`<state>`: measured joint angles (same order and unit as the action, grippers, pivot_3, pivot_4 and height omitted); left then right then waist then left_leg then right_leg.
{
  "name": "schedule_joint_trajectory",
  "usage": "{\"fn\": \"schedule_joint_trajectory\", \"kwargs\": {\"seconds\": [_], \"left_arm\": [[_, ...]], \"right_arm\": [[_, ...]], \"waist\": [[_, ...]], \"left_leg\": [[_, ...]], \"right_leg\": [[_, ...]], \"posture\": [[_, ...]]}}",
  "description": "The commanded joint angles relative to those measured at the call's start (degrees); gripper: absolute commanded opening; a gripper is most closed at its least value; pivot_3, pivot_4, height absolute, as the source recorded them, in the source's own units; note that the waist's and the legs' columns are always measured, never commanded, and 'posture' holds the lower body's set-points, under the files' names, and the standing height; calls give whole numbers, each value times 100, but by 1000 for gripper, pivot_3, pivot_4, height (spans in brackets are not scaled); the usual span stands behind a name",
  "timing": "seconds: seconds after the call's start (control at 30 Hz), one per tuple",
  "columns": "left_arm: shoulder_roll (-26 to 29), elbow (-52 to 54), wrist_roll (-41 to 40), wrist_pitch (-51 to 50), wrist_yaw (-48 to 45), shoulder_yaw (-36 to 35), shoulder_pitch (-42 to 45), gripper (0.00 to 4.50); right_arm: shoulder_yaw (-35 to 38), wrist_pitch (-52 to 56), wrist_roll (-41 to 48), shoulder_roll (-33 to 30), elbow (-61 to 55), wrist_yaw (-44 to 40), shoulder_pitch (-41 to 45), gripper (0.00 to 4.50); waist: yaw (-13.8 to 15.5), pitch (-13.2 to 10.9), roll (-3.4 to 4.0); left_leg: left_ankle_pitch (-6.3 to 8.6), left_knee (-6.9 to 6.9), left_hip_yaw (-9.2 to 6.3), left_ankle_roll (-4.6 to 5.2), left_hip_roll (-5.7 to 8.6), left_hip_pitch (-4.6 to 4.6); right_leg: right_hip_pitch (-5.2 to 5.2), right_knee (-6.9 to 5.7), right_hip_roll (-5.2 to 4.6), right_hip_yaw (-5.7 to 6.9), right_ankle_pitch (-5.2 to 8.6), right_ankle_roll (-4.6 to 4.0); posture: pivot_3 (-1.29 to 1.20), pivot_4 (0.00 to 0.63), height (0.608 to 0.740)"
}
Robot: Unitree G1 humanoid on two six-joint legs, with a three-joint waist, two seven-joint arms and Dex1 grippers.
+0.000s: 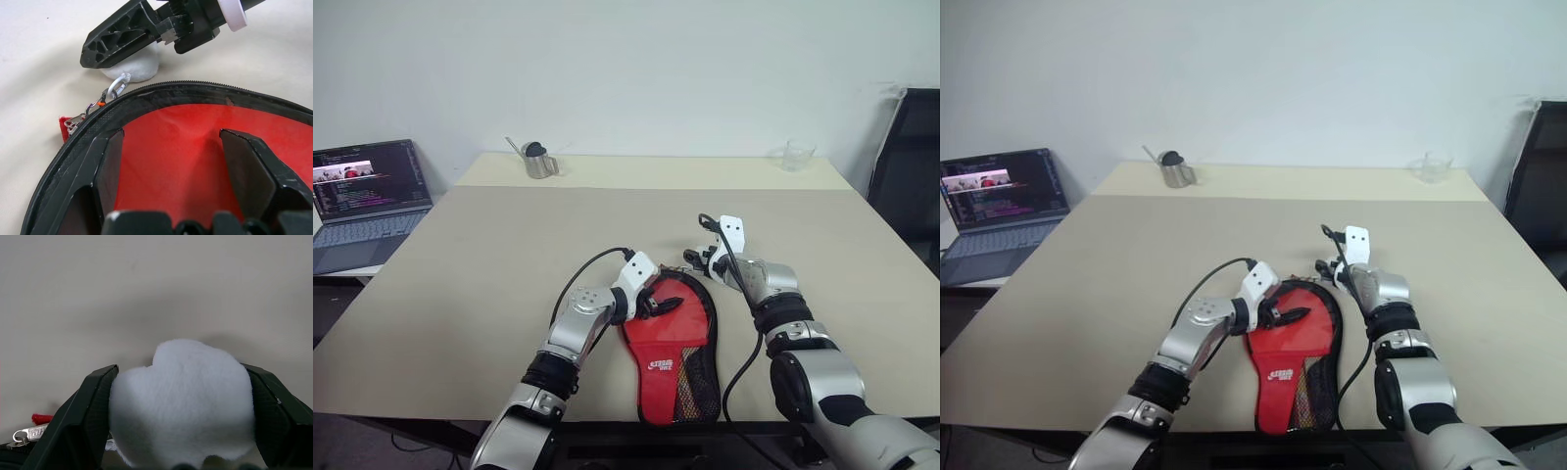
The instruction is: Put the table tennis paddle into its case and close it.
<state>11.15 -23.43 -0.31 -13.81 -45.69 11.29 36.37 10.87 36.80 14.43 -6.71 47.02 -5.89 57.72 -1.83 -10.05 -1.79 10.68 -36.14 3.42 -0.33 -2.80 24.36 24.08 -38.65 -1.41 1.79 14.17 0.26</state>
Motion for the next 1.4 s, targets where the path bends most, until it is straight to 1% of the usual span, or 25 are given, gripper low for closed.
{"fn": "schedule_joint_trajectory", "kwargs": {"seconds": [0.03,0.13,0.17,0.3,0.33,0.4,0.57,0.9,1.03,1.1,1.2,1.27,1.4], "left_arm": [[25,39,32,-124,-5,146,-128,3435],[-28,-49,40,-152,63,155,-66,3435],[-63,-148,55,-174,137,138,-21,3435],[-160,-491,63,-146,238,132,78,3435],[-184,-580,58,-159,253,126,91,3435],[-211,-727,99,-151,301,148,110,3435],[-254,-879,133,-137,335,208,141,3435],[-300,-986,136,-150,300,282,212,3435],[-286,-1059,148,-146,307,301,248,3435],[-283,-1099,155,-147,316,309,263,3435],[-288,-1156,173,-132,322,324,282,3435],[-295,-1188,186,-118,322,342,300,3435],[-305,-1240,189,-98,317,366,330,3435]], "right_arm": [[-36,15,-88,-46,-60,30,77,3332],[-65,86,-97,-42,-208,33,5,2363],[-79,124,-97,-50,-291,29,-24,1925],[-95,347,-72,-142,-716,11,-155,995],[-119,408,-85,-183,-861,-2,-209,836],[-150,550,-105,-278,-1143,-23,-322,667],[-299,961,-169,-620,-1912,-158,-713,552],[-345,1683,-145,-1259,-3224,-407,-1477,547],[-403,2022,-69,-1553,-3847,-653,-1791,547],[-489,2231,37,-1777,-4292,-920,-2019,547],[-813,2502,350,-2374,-5206,-1707,-2521,546],[-892,2577,497,-2625,-5533,-2004,-2742,546],[-1024,2526,670,-3072,-6003,-2512,-3184,546]], "waist": [[0,0,0],[1,0,0],[2,0,0],[14,0,0],[24,2,0],[32,4,2],[45,16,13],[113,20,15],[167,20,15],[179,21,15],[201,25,22],[196,30,29],[191,32,27]], "left_leg": [[0,0,0,0,0,0],[0,1,3,0,0,0],[0,0,3,0,0,0],[0,0,2,1,0,-1],[-1,-1,1,2,1,-1],[-2,-1,-1,3,1,-2],[-6,-1,-3,9,2,-3],[-6,-1,-6,11,5,-2],[-6,2,-5,11,6,0],[-6,3,-5,11,6,0],[-6,4,-11,11,6,4],[-5,8,-15,11,6,4],[-3,7,-21,11,8,-2]], "right_leg": [[0,0,0,0,0,0],[1,1,0,-4,0,0],[1,1,0,-4,0,0],[-2,0,-2,-4,0,1],[-2,0,-2,-3,0,1],[-4,0,-5,0,0,1],[-6,-1,-17,3,0,3],[-9,4,-24,15,1,5],[-9,11,-24,18,1,5],[-9,16,-24,20,1,6],[-13,29,-24,24,1,6],[-31,58,-19,35,-1,10],[-47,73,-20,42,-2,11]], "posture": [[0,150,740],[0,150,740],[0,150,740],[0,150,740],[0,150,740],[0,150,740],[0,150,740],[0,150,740],[0,150,740],[0,150,740],[0,150,740],[0,150,740],[0,150,740]]}}
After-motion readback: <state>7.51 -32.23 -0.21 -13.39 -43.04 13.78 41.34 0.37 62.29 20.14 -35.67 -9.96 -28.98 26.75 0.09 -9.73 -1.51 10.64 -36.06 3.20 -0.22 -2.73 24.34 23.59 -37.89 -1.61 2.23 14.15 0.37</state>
